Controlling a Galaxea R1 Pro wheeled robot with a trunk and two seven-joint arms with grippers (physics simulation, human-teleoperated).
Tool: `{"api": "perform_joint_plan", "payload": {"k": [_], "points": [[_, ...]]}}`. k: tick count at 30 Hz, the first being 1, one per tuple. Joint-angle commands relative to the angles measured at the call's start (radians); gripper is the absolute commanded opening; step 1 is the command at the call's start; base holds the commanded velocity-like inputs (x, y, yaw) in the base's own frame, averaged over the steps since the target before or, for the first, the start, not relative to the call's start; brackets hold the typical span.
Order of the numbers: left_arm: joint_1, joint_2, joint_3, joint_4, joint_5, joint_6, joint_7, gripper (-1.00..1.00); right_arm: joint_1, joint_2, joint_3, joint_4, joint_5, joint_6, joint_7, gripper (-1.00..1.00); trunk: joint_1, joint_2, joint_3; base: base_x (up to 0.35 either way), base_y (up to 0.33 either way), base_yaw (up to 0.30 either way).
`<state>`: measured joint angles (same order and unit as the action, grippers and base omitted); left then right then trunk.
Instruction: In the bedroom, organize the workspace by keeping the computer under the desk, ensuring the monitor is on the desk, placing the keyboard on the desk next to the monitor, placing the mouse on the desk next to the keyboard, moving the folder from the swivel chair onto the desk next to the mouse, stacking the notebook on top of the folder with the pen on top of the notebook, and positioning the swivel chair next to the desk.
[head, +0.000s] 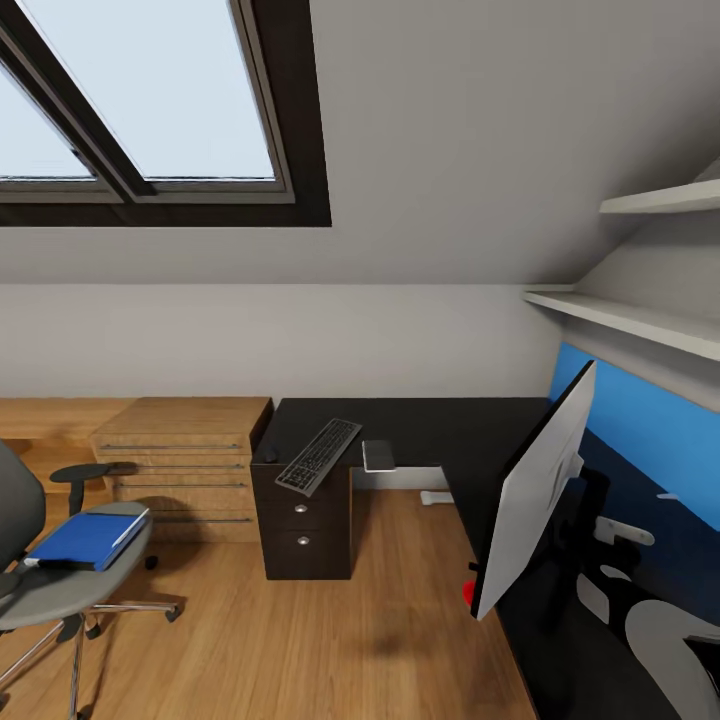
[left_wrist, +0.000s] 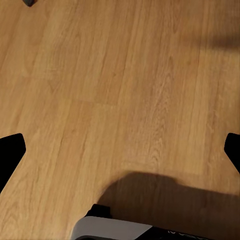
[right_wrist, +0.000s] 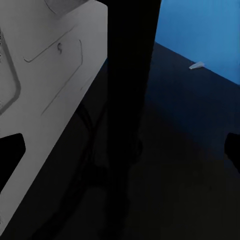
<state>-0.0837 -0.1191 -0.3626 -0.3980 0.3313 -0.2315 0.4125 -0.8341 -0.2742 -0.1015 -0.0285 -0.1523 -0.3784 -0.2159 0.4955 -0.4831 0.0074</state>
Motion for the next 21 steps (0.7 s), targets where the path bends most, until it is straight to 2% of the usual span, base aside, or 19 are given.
{"api": "perform_joint_plan", "payload": {"k": [1,21], "points": [[-0.001,0.0,-0.009,0.001,0.009,-0.005,0.006,1.0,0.0,0.0,-0.007,0.001,-0.001,-0.005,0.003,1.0,0.0,-0.001,0.0,0.0,0.0,0.0],[-0.001,0.0,-0.009,0.001,0.009,-0.005,0.006,1.0,0.0,-0.003,-0.006,0.001,0.0,0.068,0.003,1.0,0.0,-0.001,0.0,0.0,0.0,0.0]]}}
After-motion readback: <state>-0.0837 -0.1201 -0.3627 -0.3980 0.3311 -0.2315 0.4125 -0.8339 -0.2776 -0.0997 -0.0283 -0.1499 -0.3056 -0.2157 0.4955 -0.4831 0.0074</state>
